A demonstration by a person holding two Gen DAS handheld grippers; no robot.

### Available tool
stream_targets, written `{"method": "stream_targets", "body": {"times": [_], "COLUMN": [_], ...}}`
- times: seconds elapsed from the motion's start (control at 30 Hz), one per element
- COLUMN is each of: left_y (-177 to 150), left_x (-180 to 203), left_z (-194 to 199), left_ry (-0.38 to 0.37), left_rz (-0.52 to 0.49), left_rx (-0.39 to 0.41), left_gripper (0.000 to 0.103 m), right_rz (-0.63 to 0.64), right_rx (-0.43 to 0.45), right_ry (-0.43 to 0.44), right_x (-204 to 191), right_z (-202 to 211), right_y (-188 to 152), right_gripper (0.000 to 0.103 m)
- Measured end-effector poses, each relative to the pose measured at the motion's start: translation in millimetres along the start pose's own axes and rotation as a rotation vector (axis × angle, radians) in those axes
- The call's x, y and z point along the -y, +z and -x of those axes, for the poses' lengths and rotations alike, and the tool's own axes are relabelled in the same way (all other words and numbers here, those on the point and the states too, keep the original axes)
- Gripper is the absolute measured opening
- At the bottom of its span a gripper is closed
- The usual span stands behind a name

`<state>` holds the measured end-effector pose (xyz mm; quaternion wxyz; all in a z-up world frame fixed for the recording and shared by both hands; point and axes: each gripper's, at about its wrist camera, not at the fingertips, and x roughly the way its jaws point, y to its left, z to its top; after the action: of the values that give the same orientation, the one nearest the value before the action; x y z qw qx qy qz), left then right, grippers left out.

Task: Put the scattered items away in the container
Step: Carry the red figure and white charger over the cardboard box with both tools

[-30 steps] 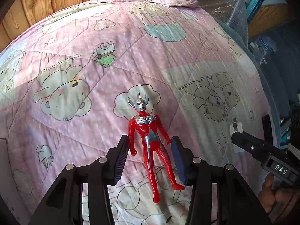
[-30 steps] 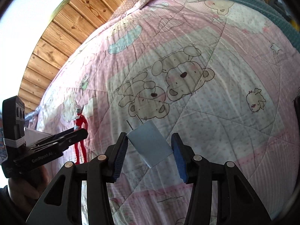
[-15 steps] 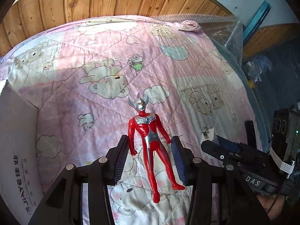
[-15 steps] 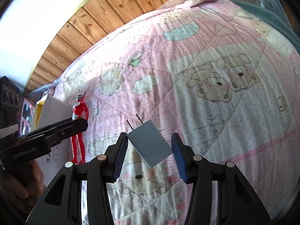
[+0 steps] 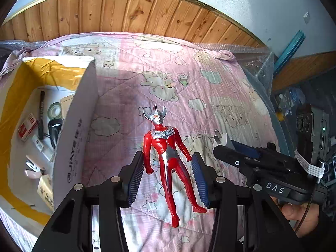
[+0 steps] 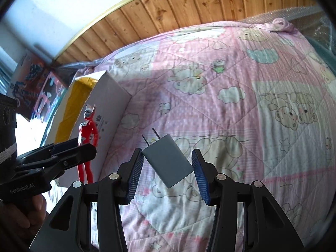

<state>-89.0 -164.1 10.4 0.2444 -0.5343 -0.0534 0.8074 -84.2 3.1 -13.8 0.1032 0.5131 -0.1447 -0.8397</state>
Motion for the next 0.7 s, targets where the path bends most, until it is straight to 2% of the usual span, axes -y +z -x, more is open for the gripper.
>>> {"method": "stream_targets", "body": {"times": [0.3,0.7], "left_y": [-25,-51], "left_x": [-46,-107], "left_z": [55,112], "left_ry": [0.023,0.077], "left_rz": [0.111,0.258], "left_rx": [0.097,0.207], "left_gripper": [0.048,0.048], "right_rz": [0.169,0.326], "right_rx": [-0.007,0.012], "right_ry": [0.034,0.066], "right_x": [-75,-141], "right_z": [9,22], "right_y": [5,12], "right_gripper": [0.05,0.05]}}
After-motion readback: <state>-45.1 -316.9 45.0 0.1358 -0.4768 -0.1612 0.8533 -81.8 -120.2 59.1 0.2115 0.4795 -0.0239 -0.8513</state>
